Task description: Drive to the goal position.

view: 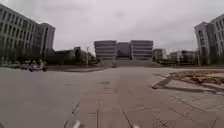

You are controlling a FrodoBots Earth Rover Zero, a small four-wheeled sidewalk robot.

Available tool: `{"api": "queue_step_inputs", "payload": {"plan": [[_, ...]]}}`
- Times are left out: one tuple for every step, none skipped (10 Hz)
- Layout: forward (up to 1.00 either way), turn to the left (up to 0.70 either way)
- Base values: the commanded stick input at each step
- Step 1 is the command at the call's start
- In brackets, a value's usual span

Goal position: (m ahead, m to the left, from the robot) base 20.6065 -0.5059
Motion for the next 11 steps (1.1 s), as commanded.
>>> {"api": "queue_step_inputs", "payload": {"plan": [[1.0, 0.0], [1.0, 0.0], [1.0, 0.0], [1.0, 0.0], [1.0, 0.0], [1.0, 0.0], [1.0, 0.0], [1.0, 0.0], [1.0, 0.0], [1.0, 0.0], [1.0, 0.0]]}}
